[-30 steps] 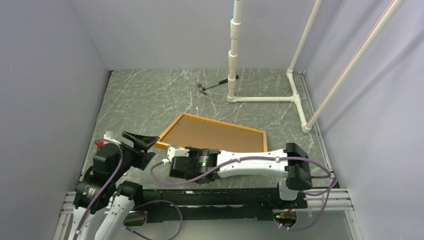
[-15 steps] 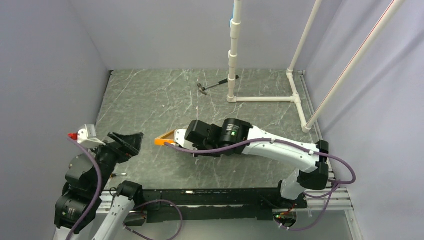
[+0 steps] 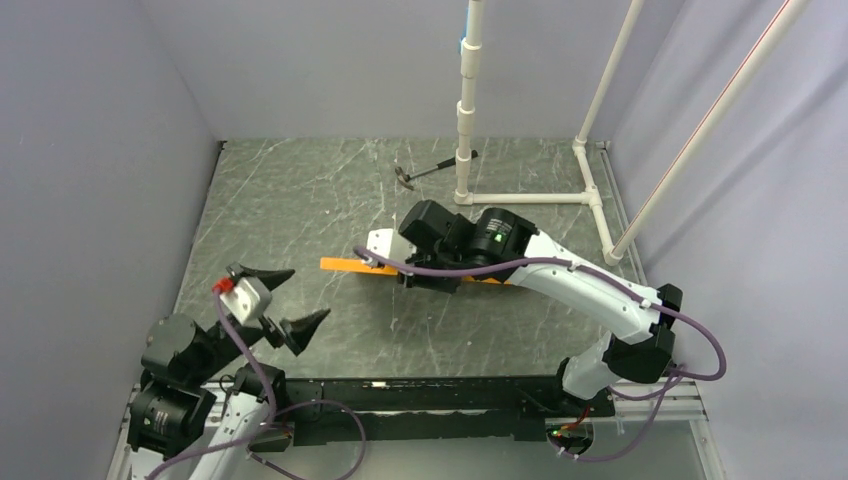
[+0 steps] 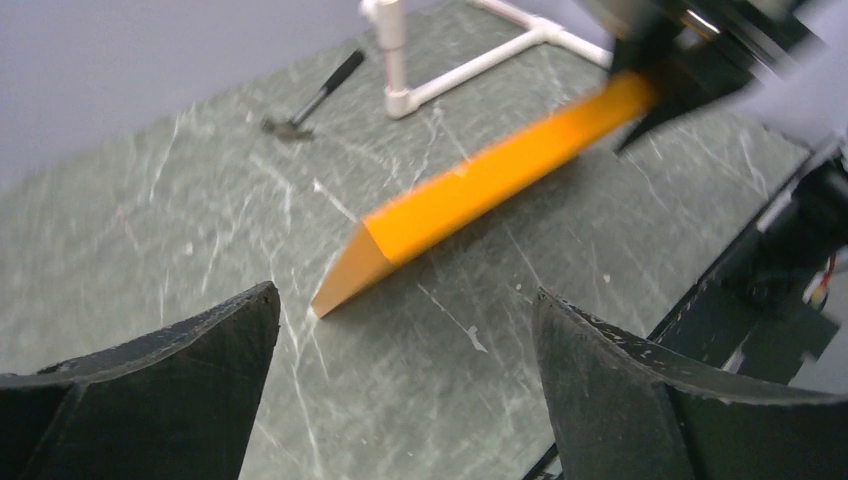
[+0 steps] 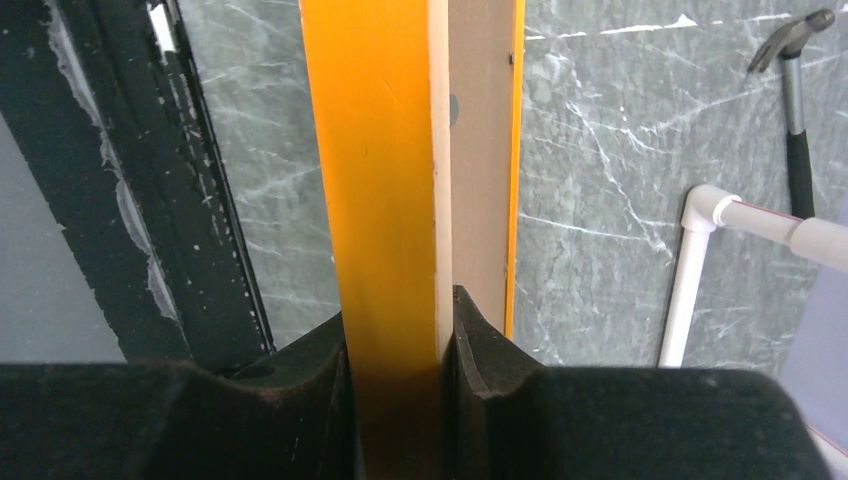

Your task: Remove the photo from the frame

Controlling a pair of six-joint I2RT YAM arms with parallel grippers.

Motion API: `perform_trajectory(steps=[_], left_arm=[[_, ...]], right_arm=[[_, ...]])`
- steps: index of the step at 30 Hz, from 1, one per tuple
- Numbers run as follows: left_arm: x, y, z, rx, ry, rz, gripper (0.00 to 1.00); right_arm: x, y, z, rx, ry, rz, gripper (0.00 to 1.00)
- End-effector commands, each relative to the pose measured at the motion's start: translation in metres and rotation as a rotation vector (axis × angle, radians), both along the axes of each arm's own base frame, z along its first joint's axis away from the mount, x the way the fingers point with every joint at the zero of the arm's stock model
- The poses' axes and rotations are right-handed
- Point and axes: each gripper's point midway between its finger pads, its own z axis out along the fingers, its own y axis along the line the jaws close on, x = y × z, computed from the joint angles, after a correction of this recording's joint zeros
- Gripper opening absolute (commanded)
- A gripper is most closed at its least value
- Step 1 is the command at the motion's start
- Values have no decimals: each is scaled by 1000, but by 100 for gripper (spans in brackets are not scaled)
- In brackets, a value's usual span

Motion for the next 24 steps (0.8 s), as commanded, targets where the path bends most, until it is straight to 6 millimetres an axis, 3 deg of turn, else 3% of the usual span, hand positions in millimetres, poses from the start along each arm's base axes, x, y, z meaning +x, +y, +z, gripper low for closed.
perform_trajectory(steps=[1,3,6,14,20,24], left_arm=[[-36,-27,8,155,-333,-305,99],[-40,-35,1,202,-390,-385,99],[-26,-43,-9,252,-416,-445,99],[52,-55,-41,355,-354,-453,100],[67,-67,-21,262,-351,-566,99],[64,-80,-29,189,-292,-697,98]], right_arm=[[-11,-14,2,85,136,-61,0],[-14,-15,4,102,145,-52,0],[-15,-18,3,114,149,-45,0],[-19,-22,16,166,143,-30,0],[-21,-25,22,187,128,-18,0],[-19,-25,21,180,123,-25,0]])
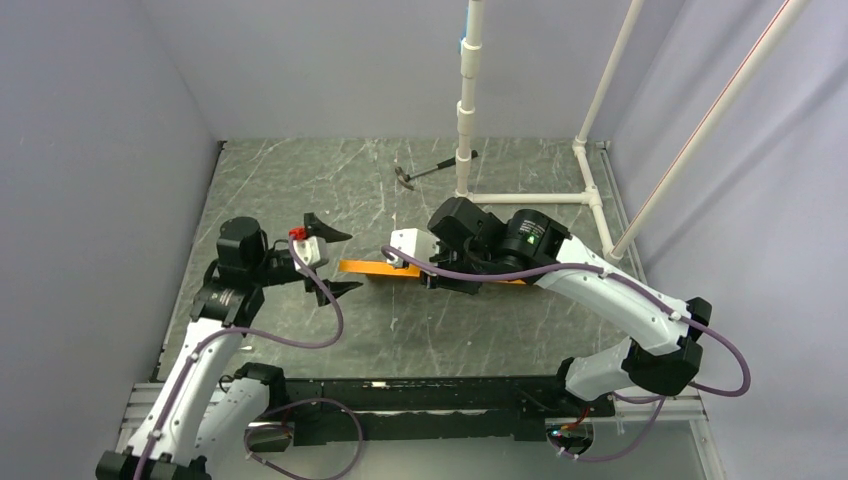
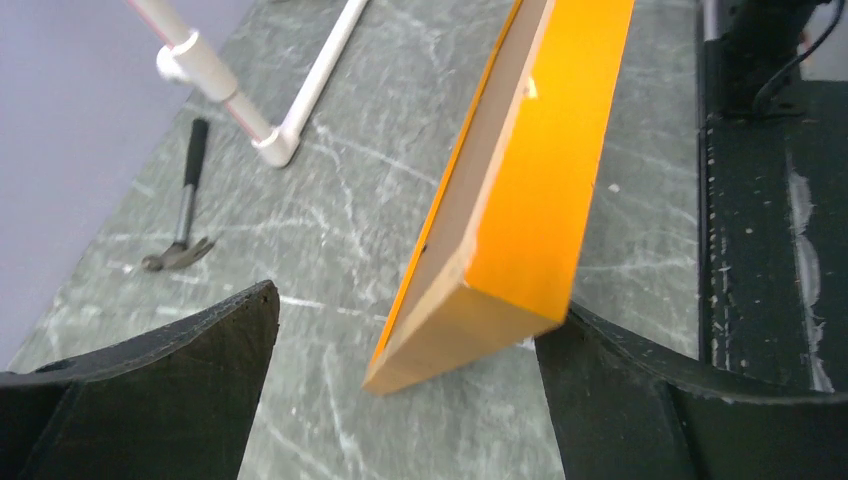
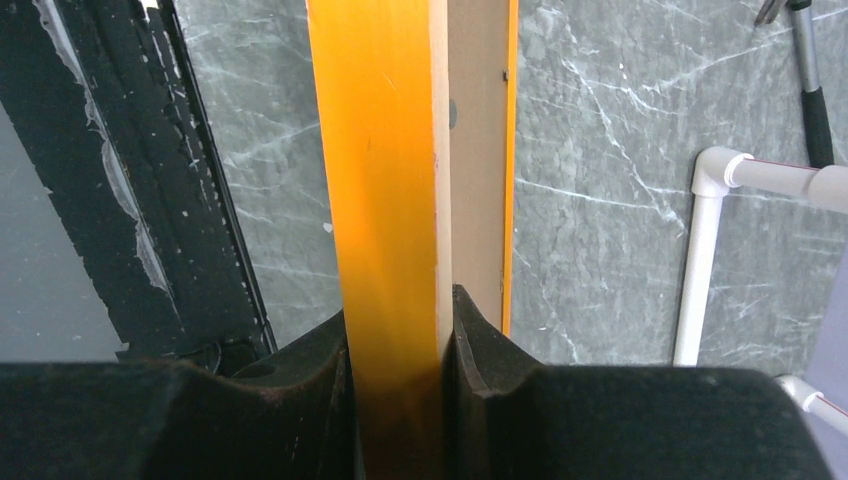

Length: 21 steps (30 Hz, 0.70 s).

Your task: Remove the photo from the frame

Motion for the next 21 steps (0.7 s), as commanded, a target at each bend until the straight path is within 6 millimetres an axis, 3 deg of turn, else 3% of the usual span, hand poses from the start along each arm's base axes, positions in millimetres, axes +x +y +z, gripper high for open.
perform_trajectory(steps=[1,10,21], left_arm=[[-15,-20,31,-104,-63,-222,97],[-32,-29,20,-160,-7,-347,88],[-37,-32,14,-198,108,-378,56]], right_arm=[[-21,14,15,137,111,-21,0],[-11,18,11,112,94,-46,0],[-6,20,15,112,75,-54,0]])
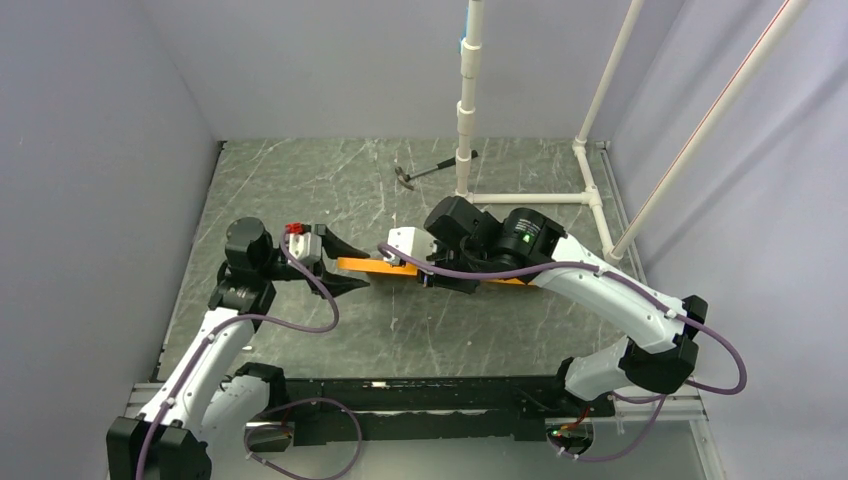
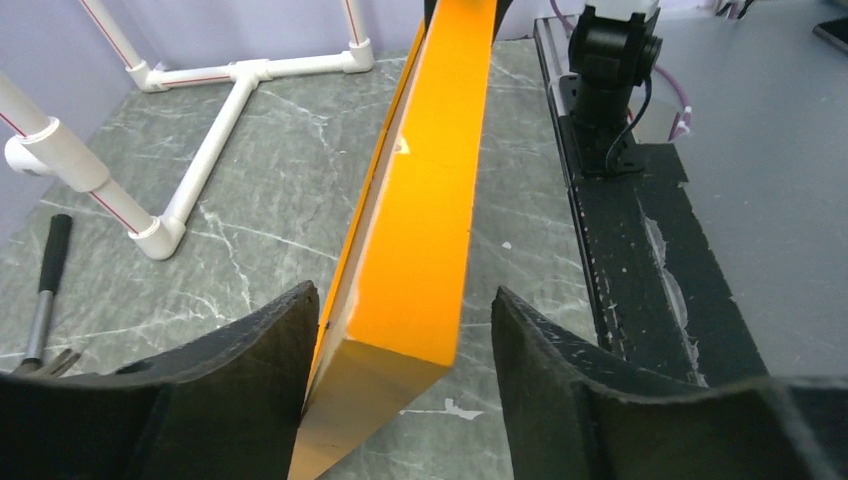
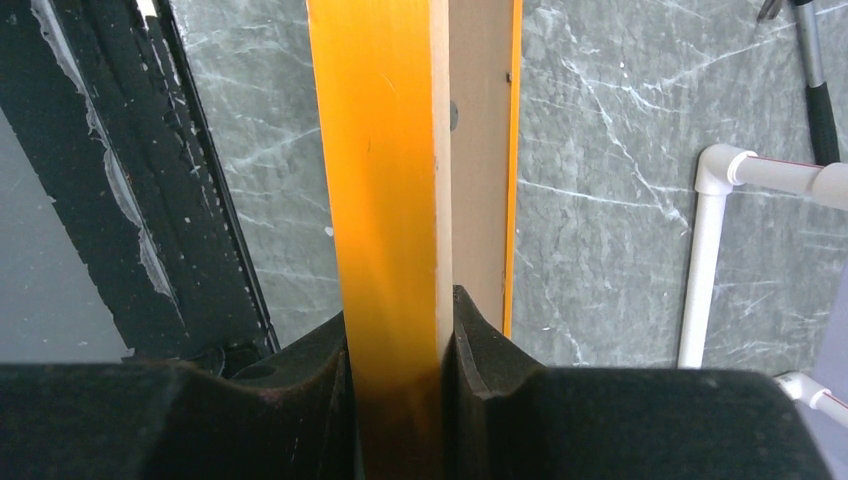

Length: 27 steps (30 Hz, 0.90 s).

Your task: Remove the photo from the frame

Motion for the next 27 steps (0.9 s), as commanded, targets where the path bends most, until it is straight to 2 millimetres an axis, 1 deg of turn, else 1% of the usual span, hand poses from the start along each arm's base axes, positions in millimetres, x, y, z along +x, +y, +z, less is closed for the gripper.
perform_trajectory(steps=[1,2,5,6,7,8,9,11,12,14,15,17,18,19,20,21,23,25,27], left_arm=[[-16,-3,9,-34,19,-79,53],[-16,-3,11,-42,17,-76,49],[-16,-3,10,-48,67,-64,12],[-15,-3,10,-48,75,-53,4],[-14,-3,10,-50,80,-42,0],[-15,-3,10,-50,88,-37,0],[-17,-2,11,-50,92,-35,0],[-20,-2,13,-49,117,-39,0],[-23,-2,13,-46,134,-48,0],[-27,-1,14,-37,172,-60,0],[-27,-1,14,-29,197,-60,0],[-29,-1,14,-11,252,-78,0],[-30,-1,15,-2,286,-89,0],[-31,-1,16,5,315,-103,0],[-30,-1,16,13,330,-109,0],[-29,-1,14,26,384,-103,0],[-23,-2,14,40,443,-99,0],[-14,-3,14,47,523,-79,0],[1,-5,10,66,614,-21,0]], right_arm=[[-8,17,17,118,66,-36,0],[-8,17,18,123,63,-36,0],[-6,18,21,133,49,-46,0],[-5,18,22,134,45,-48,0],[-4,18,22,134,42,-55,2],[-3,17,21,132,42,-59,8],[-1,17,20,129,35,-69,20],[4,16,23,137,10,-98,39],[10,14,27,147,-19,-126,45],[20,15,43,199,-82,-171,57],[26,13,55,236,-121,-208,63],[43,8,89,325,-228,-293,70],[51,2,108,375,-289,-339,75],[57,-3,130,437,-345,-388,83],[63,-10,152,500,-399,-441,88],[67,-18,172,565,-448,-485,99],[70,-38,210,706,-524,-584,100],[69,-53,234,809,-570,-635,100],[65,-62,238,846,-582,-646,100]])
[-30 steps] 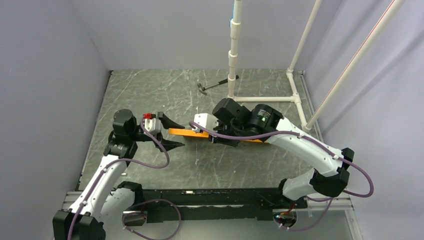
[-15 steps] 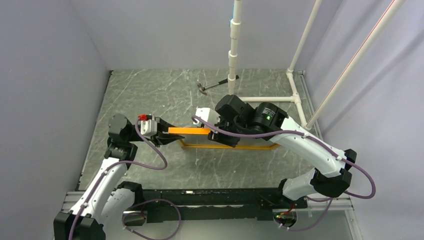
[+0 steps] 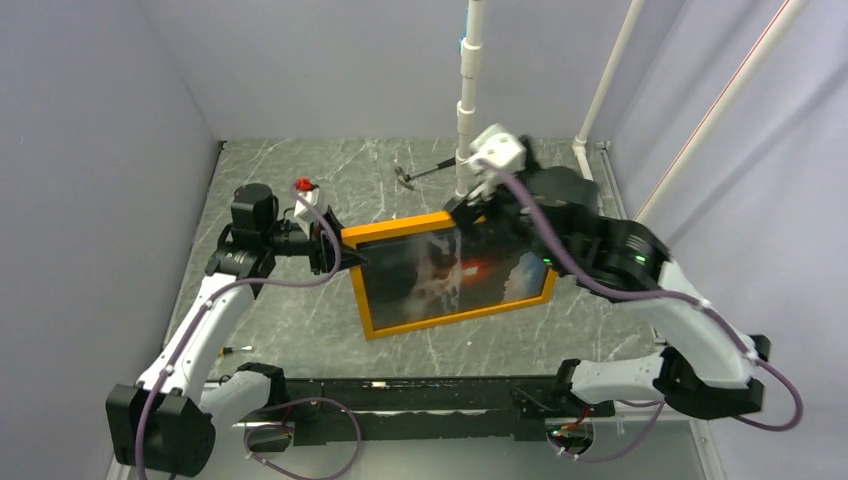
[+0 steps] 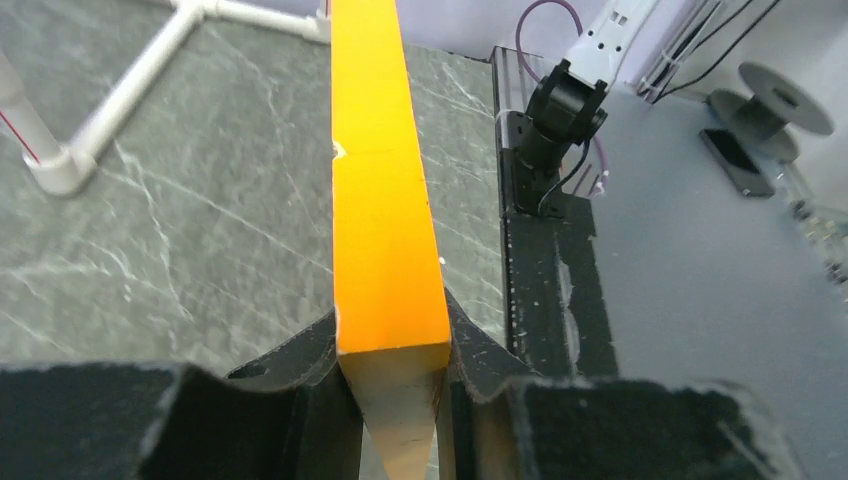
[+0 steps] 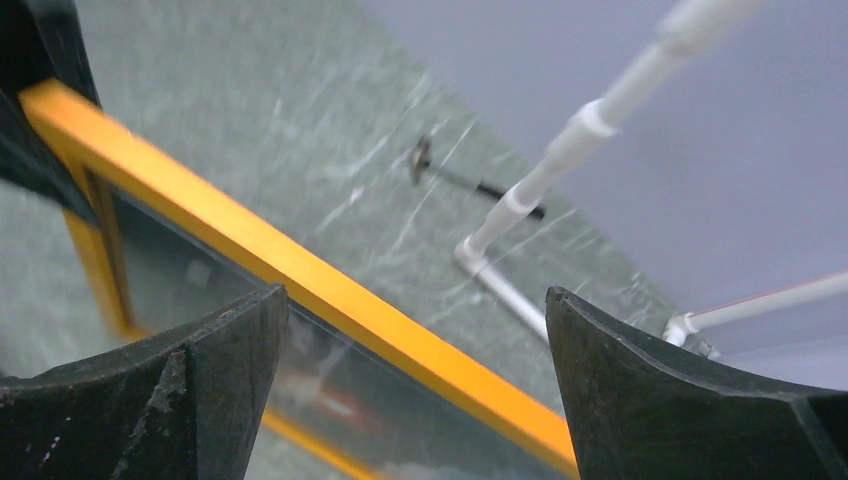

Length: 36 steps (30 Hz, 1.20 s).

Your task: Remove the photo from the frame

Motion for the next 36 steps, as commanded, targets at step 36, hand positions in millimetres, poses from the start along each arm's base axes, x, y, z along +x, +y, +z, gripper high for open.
perform_trajectory(steps=[36], left_arm=[[176,-38,-243,675,829,185,0]], right_arm=[[26,-22,-104,33,103,-361,100]])
